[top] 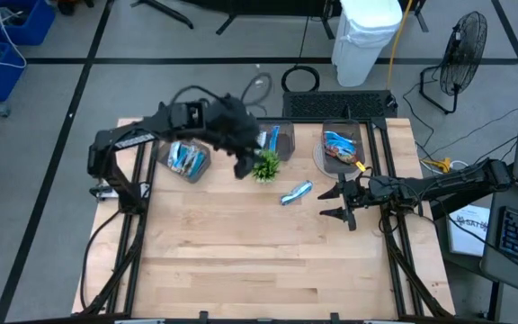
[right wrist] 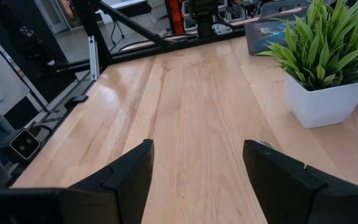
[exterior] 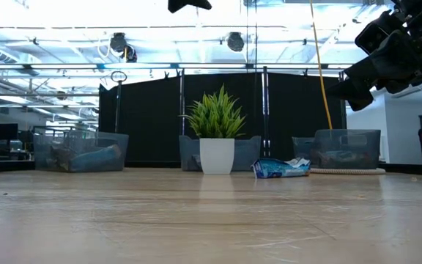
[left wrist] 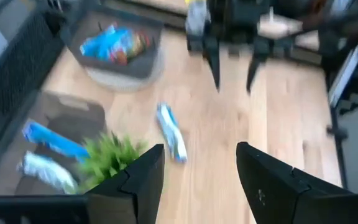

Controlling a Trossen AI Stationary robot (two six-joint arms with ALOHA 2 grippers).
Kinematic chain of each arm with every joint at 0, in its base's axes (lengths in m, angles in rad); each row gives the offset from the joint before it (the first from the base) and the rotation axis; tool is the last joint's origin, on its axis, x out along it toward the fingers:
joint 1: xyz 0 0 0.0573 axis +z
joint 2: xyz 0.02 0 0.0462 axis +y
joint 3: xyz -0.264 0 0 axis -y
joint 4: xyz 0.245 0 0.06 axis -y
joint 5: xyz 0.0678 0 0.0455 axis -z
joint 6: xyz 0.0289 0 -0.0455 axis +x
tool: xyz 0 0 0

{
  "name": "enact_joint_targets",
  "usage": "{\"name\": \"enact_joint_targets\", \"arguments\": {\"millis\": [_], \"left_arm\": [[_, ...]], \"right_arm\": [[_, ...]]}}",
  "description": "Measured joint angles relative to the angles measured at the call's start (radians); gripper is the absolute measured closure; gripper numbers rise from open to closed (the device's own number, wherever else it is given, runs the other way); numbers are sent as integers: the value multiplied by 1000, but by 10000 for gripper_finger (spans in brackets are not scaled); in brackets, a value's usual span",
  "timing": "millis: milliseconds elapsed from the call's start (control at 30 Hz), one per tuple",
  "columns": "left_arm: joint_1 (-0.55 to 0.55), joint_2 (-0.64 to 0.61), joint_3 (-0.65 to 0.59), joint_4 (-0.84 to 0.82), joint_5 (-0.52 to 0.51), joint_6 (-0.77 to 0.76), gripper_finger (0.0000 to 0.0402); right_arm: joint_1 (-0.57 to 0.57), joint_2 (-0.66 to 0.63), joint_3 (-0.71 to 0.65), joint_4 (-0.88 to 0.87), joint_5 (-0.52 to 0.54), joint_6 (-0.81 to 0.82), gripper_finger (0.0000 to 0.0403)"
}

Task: Pick and place Granola Bars by type
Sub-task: Put the blue granola bar into the middle black bin

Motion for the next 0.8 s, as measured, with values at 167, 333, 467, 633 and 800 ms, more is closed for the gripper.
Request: {"name": "enact_joint_targets", "arguments": {"millis": [167, 333, 467, 633, 800], "left_arm": [[-83, -2, -40, -50, -70, -3, 199], [-136, 3, -171, 22, -180, -41, 199], [-151, 2, -294, 168, -194, -75, 199], [-168, 2, -423, 355, -250, -81, 199], [-184, 43, -474, 441, -361, -82, 199]], "right_arm": [[0, 0, 0, 0, 0, 0, 165], [0, 0, 0, 0, 0, 0, 165], [0, 0, 0, 0, 0, 0, 165], [0, 0, 0, 0, 0, 0, 165], [0, 0, 0, 0, 0, 0, 165]]}}
